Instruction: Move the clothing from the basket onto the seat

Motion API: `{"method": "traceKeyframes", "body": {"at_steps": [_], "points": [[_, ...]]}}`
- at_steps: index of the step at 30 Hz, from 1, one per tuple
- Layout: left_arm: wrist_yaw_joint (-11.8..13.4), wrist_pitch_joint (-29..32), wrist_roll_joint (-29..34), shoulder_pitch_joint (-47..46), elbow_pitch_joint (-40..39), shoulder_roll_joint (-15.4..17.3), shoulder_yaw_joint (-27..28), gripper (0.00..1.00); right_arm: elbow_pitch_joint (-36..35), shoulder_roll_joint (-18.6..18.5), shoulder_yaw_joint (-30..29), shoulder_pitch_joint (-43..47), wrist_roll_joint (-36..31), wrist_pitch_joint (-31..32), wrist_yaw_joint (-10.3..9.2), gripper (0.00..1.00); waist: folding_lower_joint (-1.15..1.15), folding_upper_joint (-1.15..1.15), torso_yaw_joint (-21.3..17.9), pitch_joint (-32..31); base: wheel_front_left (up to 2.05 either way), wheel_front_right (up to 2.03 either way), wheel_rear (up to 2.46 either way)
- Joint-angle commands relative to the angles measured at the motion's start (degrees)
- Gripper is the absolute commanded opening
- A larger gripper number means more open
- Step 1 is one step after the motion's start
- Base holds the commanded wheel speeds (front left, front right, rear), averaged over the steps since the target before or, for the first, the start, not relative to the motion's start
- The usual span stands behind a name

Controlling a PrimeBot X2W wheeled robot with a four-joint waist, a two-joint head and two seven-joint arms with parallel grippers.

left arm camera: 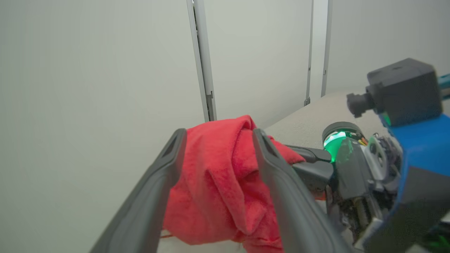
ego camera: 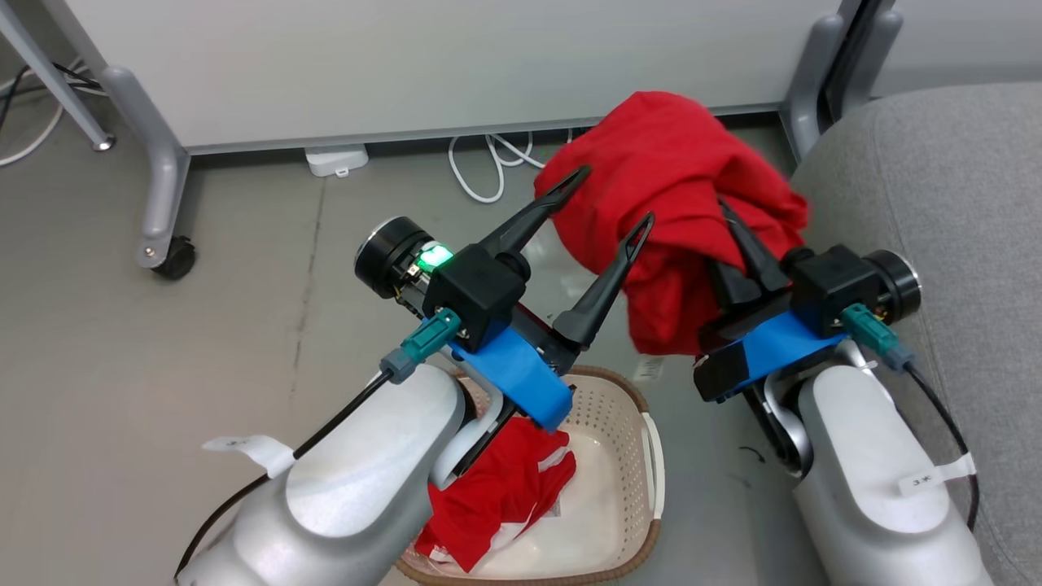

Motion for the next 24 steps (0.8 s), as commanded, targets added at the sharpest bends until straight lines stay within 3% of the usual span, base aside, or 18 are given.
{"method": "traceKeyframes", "body": {"at_steps": [1, 9, 24], "points": [[0.05, -0.22, 0.15, 0.49, -0.25, 0.15, -0.09, 1.0, -0.4, 0.01, -0.34, -0.66, -0.42, -0.24, 0.03, 0.0, 0.0, 0.0, -0.45, 0.51, 0.0, 0.0, 0.0], [0.32, -0.39, 0.74, 0.17, -0.62, 0.9, -0.82, 1.0, -2.17, 0.0, -4.18, 0.1, -1.1, -0.25, 0.03, 0.0, 0.0, 0.0, -3.71, 3.3, 0.0, 0.0, 0.0], [0.12, -0.09, 1.65, -1.19, -0.73, 2.02, -2.34, 1.0, -6.31, 0.01, -10.2, 3.1, -0.63, -0.26, 0.03, 0.0, 0.0, 0.0, -13.43, 6.28, 0.0, 0.0, 0.0]]}}
